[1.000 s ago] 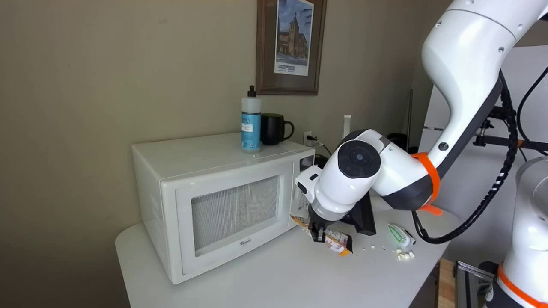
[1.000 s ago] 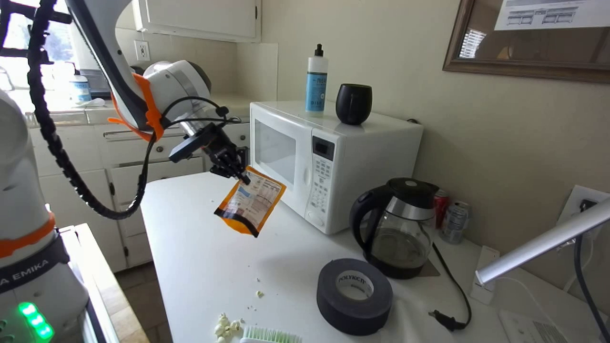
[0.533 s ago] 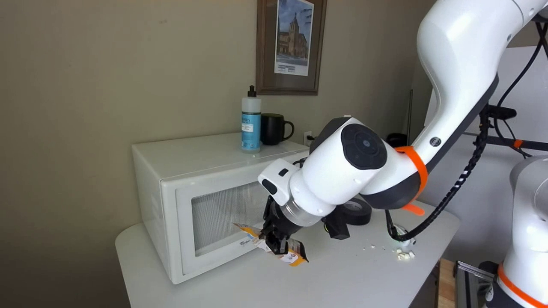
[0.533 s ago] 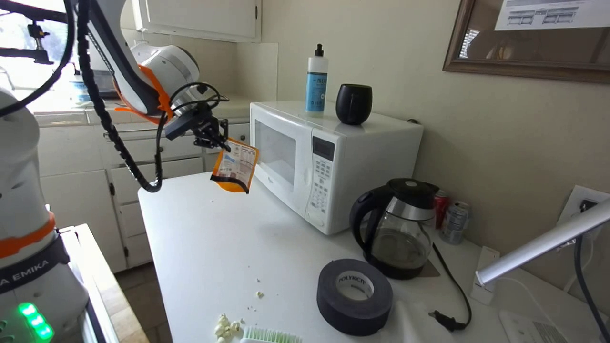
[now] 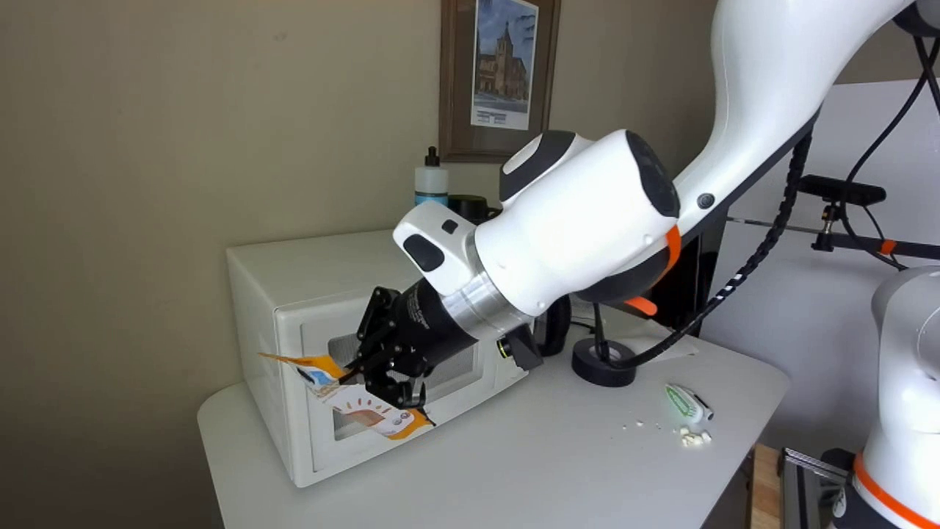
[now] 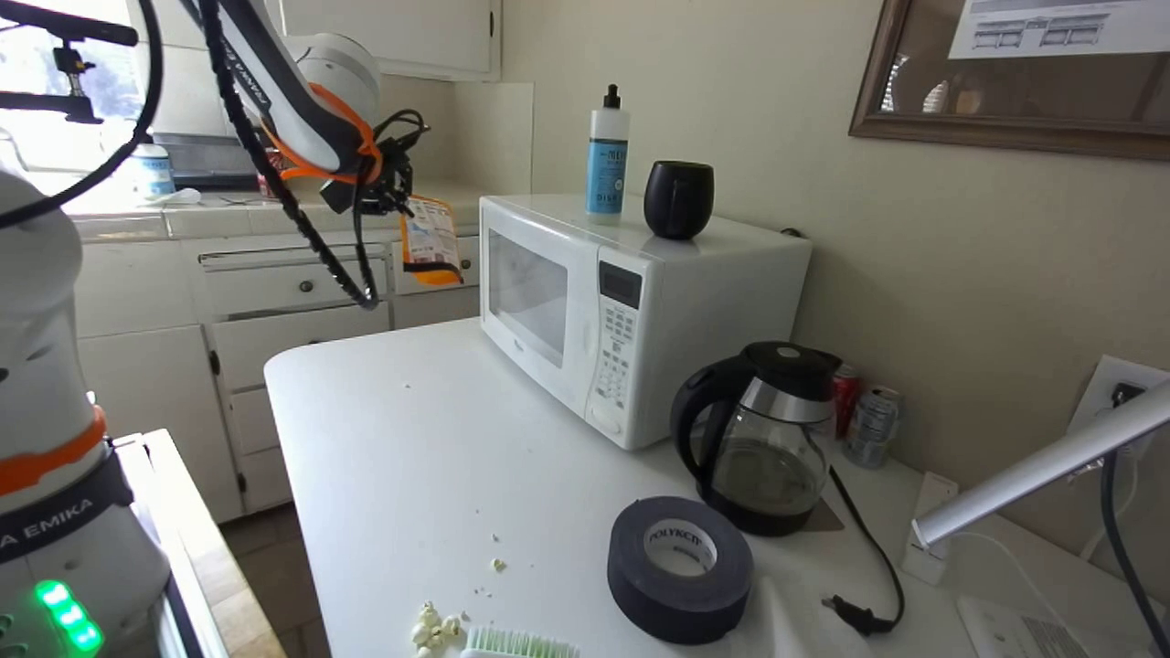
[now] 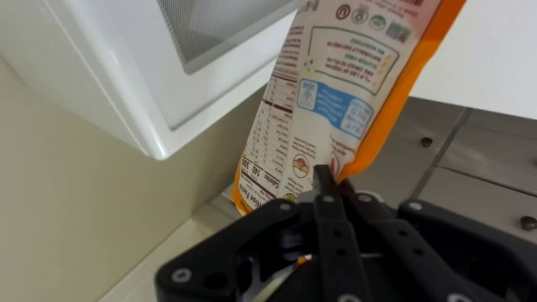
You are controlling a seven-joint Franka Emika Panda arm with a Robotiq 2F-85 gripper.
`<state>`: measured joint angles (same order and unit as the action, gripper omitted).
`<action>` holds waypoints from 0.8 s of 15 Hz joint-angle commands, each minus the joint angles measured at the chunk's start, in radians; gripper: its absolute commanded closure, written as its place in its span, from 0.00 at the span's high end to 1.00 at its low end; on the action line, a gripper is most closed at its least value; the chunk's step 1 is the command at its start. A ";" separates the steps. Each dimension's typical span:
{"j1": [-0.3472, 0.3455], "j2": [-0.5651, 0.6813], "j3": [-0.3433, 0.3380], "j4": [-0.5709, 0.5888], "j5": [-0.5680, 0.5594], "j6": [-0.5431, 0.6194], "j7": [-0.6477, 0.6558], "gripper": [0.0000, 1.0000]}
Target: Move the object to the top of the microwave
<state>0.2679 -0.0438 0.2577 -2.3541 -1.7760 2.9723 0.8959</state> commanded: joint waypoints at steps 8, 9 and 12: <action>0.181 -0.096 -0.019 0.288 -0.776 0.098 0.666 0.00; 0.233 -0.109 -0.044 0.297 -0.851 0.076 0.741 0.00; 0.300 -0.177 -0.095 0.202 -0.740 -0.074 0.694 0.00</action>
<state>0.5116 -0.1545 0.2170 -2.0537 -2.5156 3.0137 1.5519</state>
